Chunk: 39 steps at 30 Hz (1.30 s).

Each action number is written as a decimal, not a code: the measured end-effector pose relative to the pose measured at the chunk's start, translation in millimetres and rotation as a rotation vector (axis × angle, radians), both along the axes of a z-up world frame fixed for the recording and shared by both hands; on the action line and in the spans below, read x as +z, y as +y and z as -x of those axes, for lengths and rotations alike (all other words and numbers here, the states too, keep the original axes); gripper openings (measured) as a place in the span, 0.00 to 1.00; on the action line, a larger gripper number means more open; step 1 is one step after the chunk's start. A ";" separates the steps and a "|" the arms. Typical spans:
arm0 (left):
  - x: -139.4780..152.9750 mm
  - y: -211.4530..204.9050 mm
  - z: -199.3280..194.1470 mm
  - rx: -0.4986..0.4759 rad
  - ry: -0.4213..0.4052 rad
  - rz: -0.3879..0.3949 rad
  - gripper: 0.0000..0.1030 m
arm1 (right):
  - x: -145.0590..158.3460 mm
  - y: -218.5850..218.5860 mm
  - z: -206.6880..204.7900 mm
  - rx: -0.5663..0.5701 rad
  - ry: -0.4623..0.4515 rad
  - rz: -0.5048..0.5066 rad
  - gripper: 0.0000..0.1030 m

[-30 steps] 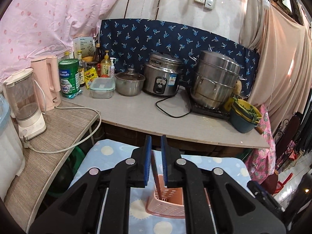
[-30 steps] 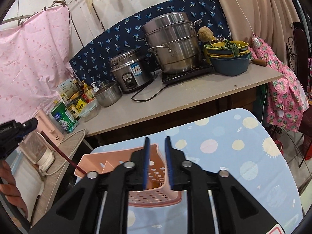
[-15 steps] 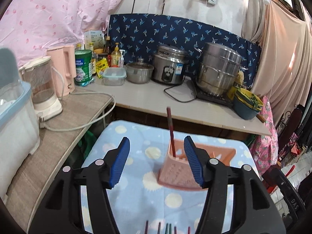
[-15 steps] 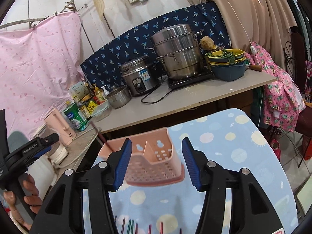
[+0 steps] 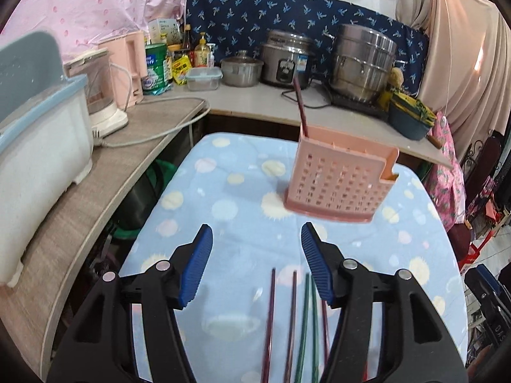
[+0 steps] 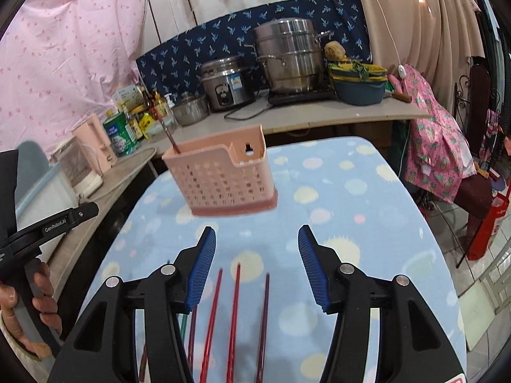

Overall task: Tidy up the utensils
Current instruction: 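Withdraw both open tools from the holder back over the chopsticks, then grasp a dark red chopstick with right tool while left tool grasps another dark red chopstick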

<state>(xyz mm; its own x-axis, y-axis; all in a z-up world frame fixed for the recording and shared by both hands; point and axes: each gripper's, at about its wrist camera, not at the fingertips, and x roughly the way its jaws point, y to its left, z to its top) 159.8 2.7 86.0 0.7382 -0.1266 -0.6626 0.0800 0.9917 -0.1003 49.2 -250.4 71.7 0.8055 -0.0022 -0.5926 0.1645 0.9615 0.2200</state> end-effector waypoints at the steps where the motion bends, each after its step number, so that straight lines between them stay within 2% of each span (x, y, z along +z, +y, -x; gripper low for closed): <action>1: -4.9 1.8 5.0 0.000 0.009 -0.002 0.53 | -4.3 0.9 6.1 0.000 0.008 0.001 0.51; 13: -54.8 11.5 62.9 -0.027 0.088 -0.045 0.53 | -49.2 20.5 60.5 0.023 0.115 0.026 0.51; 26: -90.7 12.4 101.6 -0.066 0.149 -0.061 0.53 | -84.4 44.3 85.2 0.050 0.200 0.047 0.50; 39: -119.7 1.9 117.9 -0.111 0.213 -0.077 0.53 | -107.3 57.6 90.9 0.070 0.254 0.051 0.34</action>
<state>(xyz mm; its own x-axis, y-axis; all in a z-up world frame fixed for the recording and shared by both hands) 41.9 4.6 -33.7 0.5653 -0.1419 -0.8126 0.1739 0.9835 -0.0508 -41.7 -192.8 -35.6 0.6304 0.0134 -0.7761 0.1411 0.9812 0.1316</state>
